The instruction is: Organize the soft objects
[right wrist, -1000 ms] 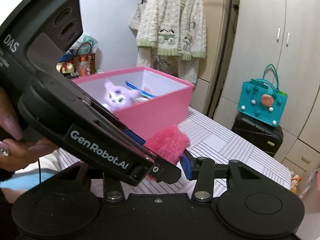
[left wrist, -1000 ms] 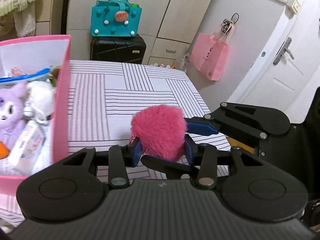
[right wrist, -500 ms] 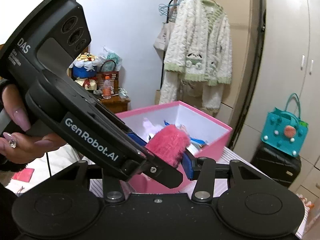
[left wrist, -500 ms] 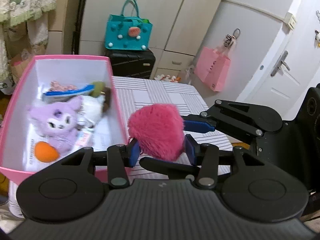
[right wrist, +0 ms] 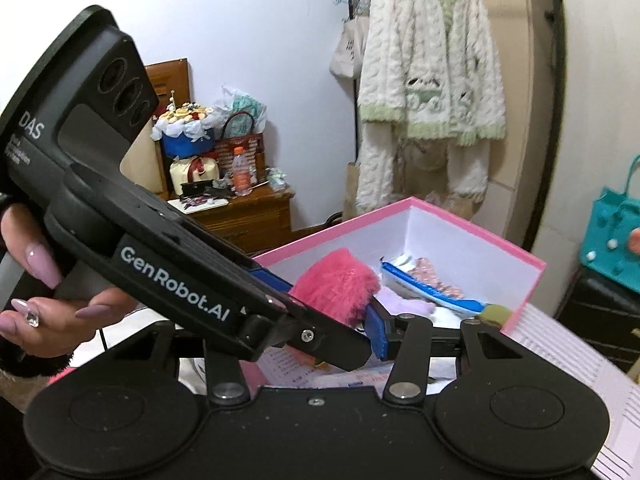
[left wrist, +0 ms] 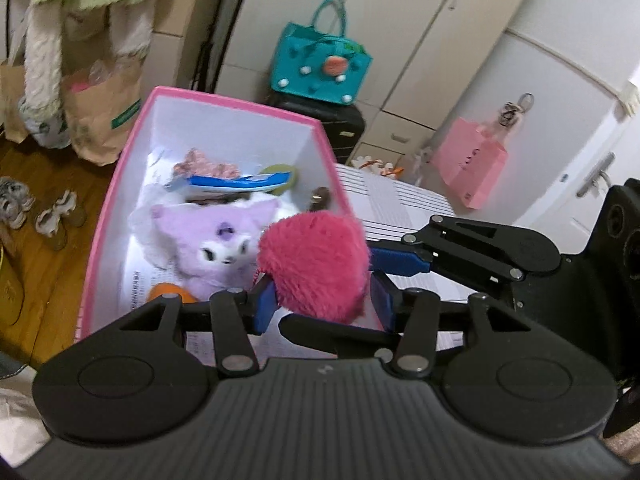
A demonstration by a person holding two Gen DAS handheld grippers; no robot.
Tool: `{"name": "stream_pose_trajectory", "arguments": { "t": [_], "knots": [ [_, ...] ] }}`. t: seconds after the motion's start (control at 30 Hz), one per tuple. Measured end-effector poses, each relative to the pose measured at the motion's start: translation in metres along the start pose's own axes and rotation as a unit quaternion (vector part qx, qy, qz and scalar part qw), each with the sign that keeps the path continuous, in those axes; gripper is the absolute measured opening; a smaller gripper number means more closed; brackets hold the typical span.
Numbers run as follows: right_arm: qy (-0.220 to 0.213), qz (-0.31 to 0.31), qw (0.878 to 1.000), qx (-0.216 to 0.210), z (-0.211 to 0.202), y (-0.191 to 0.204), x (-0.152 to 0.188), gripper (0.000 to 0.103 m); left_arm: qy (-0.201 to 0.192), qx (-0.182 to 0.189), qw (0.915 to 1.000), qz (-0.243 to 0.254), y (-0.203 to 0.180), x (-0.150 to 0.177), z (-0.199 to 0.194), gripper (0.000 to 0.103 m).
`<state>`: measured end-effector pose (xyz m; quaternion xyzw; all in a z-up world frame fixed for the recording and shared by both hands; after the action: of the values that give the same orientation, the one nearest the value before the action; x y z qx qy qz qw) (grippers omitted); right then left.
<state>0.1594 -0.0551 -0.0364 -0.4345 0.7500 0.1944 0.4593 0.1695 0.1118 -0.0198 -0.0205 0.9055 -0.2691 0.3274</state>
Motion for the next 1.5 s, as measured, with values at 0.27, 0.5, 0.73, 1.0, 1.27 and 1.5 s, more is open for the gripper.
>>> {"name": "stream_pose_trajectory", "arguments": {
  "t": [0.27,0.5,0.73,1.0,1.27,1.5],
  "knots": [
    [0.04,0.029,0.998,-0.034,0.046,-0.013,0.0,0.054,0.038,-0.01,0.9987,-0.033,0.035,-0.013,0.024,0.048],
    [0.067,0.03,0.997,-0.037,0.061,-0.019,0.0,0.054,0.012,-0.046,0.9989,0.003,0.038,-0.013,0.026,0.049],
    [0.091,0.038,0.995,-0.021,0.066,-0.026,0.011,0.049,0.007,-0.057,0.9976,0.037,0.033,-0.01,0.032,0.032],
    [0.071,0.049,0.996,0.006,0.037,-0.031,0.012,0.05,-0.015,-0.076,0.9955,0.054,0.025,-0.008,0.016,0.034],
    [0.058,0.055,0.996,0.046,0.002,-0.031,0.013,0.056,-0.029,-0.085,0.9936,0.069,0.004,0.002,-0.002,0.042],
    [0.047,0.075,0.994,0.055,-0.03,-0.031,0.016,0.058,-0.037,-0.087,0.992,0.083,-0.013,0.016,-0.017,0.048]
  ]
}}
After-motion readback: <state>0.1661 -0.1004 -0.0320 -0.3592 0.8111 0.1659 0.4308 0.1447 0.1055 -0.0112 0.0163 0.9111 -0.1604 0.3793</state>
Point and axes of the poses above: each gripper's, at about its wrist camera, not at the fingertips, and z roughly the way its jaws point, y to its left, x to its underside, the point moved 1 cm from there along z, roughly the way its jaws point, and after that the axes turned 9 degrees about -z, right-handed, at the moved point
